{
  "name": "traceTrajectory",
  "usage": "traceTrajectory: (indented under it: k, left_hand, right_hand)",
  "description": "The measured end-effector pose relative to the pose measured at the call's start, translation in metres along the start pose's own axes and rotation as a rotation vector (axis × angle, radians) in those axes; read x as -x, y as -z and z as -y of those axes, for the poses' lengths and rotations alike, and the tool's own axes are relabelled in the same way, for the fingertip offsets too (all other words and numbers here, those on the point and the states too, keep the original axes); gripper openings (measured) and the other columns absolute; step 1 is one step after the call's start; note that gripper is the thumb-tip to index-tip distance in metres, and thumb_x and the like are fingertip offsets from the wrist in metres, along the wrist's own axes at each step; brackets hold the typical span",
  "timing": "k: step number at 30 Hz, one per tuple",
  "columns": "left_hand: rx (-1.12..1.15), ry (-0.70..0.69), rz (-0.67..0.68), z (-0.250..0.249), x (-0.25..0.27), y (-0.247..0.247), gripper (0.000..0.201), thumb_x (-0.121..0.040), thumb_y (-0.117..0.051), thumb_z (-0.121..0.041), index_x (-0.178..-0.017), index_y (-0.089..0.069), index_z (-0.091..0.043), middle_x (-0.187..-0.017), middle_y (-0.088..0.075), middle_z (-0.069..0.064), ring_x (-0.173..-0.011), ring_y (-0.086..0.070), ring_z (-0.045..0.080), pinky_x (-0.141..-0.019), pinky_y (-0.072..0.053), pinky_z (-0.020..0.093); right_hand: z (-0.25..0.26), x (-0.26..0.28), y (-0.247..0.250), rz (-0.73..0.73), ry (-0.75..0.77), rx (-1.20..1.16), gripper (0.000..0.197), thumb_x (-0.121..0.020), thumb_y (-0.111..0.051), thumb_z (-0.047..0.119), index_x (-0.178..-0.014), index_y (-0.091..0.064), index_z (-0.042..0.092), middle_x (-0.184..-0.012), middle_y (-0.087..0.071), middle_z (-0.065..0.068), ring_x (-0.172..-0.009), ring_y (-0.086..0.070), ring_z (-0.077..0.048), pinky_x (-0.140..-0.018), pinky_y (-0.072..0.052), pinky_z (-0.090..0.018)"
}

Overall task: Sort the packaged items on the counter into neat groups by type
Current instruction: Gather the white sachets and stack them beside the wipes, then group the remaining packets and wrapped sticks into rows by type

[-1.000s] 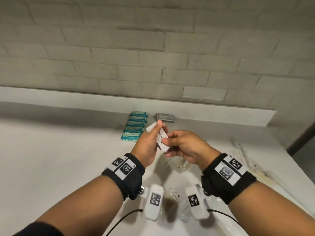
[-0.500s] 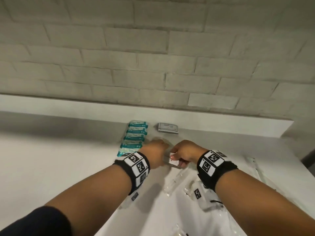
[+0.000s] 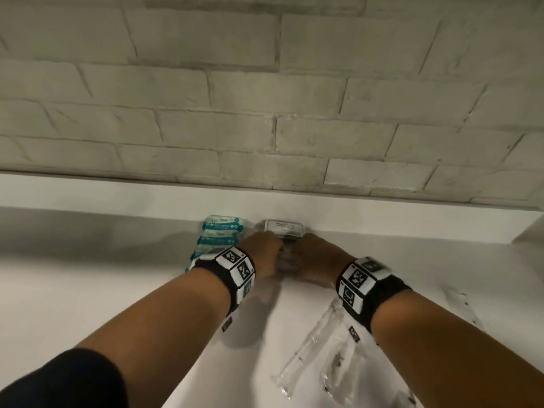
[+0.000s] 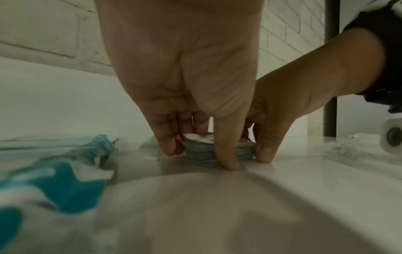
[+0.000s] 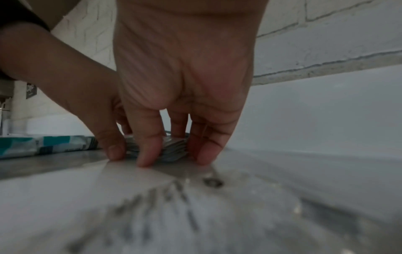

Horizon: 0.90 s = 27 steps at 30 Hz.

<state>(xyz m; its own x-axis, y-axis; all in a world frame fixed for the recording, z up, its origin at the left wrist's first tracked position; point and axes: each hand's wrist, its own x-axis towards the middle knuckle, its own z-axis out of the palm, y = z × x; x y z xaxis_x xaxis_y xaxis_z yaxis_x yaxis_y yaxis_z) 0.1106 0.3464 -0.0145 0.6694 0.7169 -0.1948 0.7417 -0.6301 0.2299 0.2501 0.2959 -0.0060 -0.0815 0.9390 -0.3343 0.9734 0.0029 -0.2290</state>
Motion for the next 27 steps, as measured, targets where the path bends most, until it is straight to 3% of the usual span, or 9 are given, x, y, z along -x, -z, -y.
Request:
traceTrajectory:
  k: [4, 7, 10, 14, 18, 20, 23, 25, 27]
  left_hand:
    - [-0.015, -0.007, 0.015, 0.002, -0.003, 0.003, 0.029, -0.076, -0.073, -0.025, -0.102, -0.068, -0.011, -0.102, -0.069, 0.009, -0.093, -0.068, 0.027, -0.08, -0.054, 0.03]
    - [-0.011, -0.005, 0.043, 0.001, -0.003, 0.005, 0.027, -0.076, -0.073, -0.022, -0.098, -0.068, -0.007, -0.099, -0.069, 0.012, -0.091, -0.068, 0.028, -0.07, -0.047, 0.025]
    - [-0.017, -0.005, 0.063, 0.0, -0.002, 0.006, 0.03, -0.075, -0.073, -0.023, -0.1, -0.067, -0.006, -0.1, -0.068, 0.012, -0.091, -0.067, 0.029, -0.069, -0.046, 0.025]
    - [0.002, -0.005, 0.054, 0.002, -0.001, 0.004, 0.037, -0.073, -0.076, -0.026, -0.103, -0.067, -0.007, -0.1, -0.068, 0.01, -0.089, -0.067, 0.027, -0.075, -0.054, 0.029]
    - [0.044, 0.016, -0.014, 0.005, 0.008, 0.0, 0.064, -0.063, -0.078, -0.045, -0.117, -0.058, -0.016, -0.115, -0.056, 0.003, -0.098, -0.06, 0.022, -0.084, -0.053, 0.035]
    - [0.079, 0.049, -0.09, 0.004, 0.015, 0.001, 0.067, -0.069, -0.071, -0.051, -0.124, -0.053, -0.016, -0.121, -0.05, 0.004, -0.106, -0.056, 0.024, -0.09, -0.05, 0.038]
    - [0.134, 0.097, -0.179, -0.004, 0.031, 0.005, 0.05, -0.082, -0.062, -0.045, -0.122, -0.051, -0.018, -0.124, -0.049, 0.005, -0.11, -0.053, 0.025, -0.091, -0.047, 0.037]
    - [0.095, 0.075, -0.176, -0.016, 0.041, 0.006, 0.035, -0.086, -0.059, -0.038, -0.112, -0.055, -0.016, -0.118, -0.052, 0.007, -0.103, -0.056, 0.026, -0.084, -0.047, 0.033]
    - [0.027, -0.007, -0.156, -0.034, 0.053, 0.004, 0.023, -0.087, -0.057, -0.033, -0.099, -0.06, -0.013, -0.108, -0.058, 0.009, -0.093, -0.059, 0.027, -0.075, -0.045, 0.029]
  right_hand:
    - [-0.001, -0.006, -0.002, 0.012, 0.071, 0.103, 0.026, -0.082, -0.062, 0.03, -0.099, -0.069, 0.012, -0.095, -0.071, -0.008, -0.091, -0.066, -0.026, -0.082, -0.053, -0.037]
    - [-0.002, -0.009, -0.001, 0.032, 0.07, 0.095, 0.029, -0.082, -0.059, 0.035, -0.094, -0.068, 0.01, -0.094, -0.07, -0.009, -0.091, -0.066, -0.026, -0.084, -0.053, -0.038]
    - [0.0, -0.006, 0.003, 0.038, 0.041, 0.097, 0.029, -0.08, -0.066, 0.029, -0.098, -0.069, 0.007, -0.098, -0.069, -0.012, -0.093, -0.064, -0.027, -0.082, -0.053, -0.036]
    - [-0.004, -0.006, 0.0, 0.007, 0.037, 0.065, 0.037, -0.08, -0.069, 0.027, -0.111, -0.065, 0.007, -0.11, -0.065, -0.011, -0.103, -0.061, -0.028, -0.085, -0.047, -0.031]
    - [-0.013, 0.002, 0.004, -0.022, -0.034, -0.025, 0.07, -0.069, -0.081, 0.027, -0.13, -0.049, 0.015, -0.126, -0.057, -0.007, -0.111, -0.056, -0.025, -0.088, -0.045, -0.028]
    - [-0.022, 0.014, 0.01, -0.031, -0.055, -0.068, 0.065, -0.074, -0.078, 0.026, -0.131, -0.047, 0.017, -0.127, -0.054, -0.006, -0.114, -0.054, -0.024, -0.086, -0.041, -0.026]
    - [-0.036, 0.046, 0.019, -0.08, -0.067, -0.083, 0.038, -0.08, -0.07, 0.027, -0.116, -0.058, 0.024, -0.119, -0.052, -0.003, -0.105, -0.056, -0.02, -0.083, -0.043, -0.025]
    - [-0.041, 0.069, 0.019, 0.009, -0.029, -0.039, 0.026, -0.079, -0.068, 0.024, -0.105, -0.064, 0.027, -0.109, -0.05, 0.001, -0.099, -0.057, -0.018, -0.08, -0.048, -0.028]
    - [-0.043, 0.095, 0.006, 0.141, 0.018, 0.0, 0.029, -0.075, -0.072, 0.022, -0.103, -0.067, 0.028, -0.106, -0.049, 0.006, -0.099, -0.055, -0.016, -0.083, -0.049, -0.028]
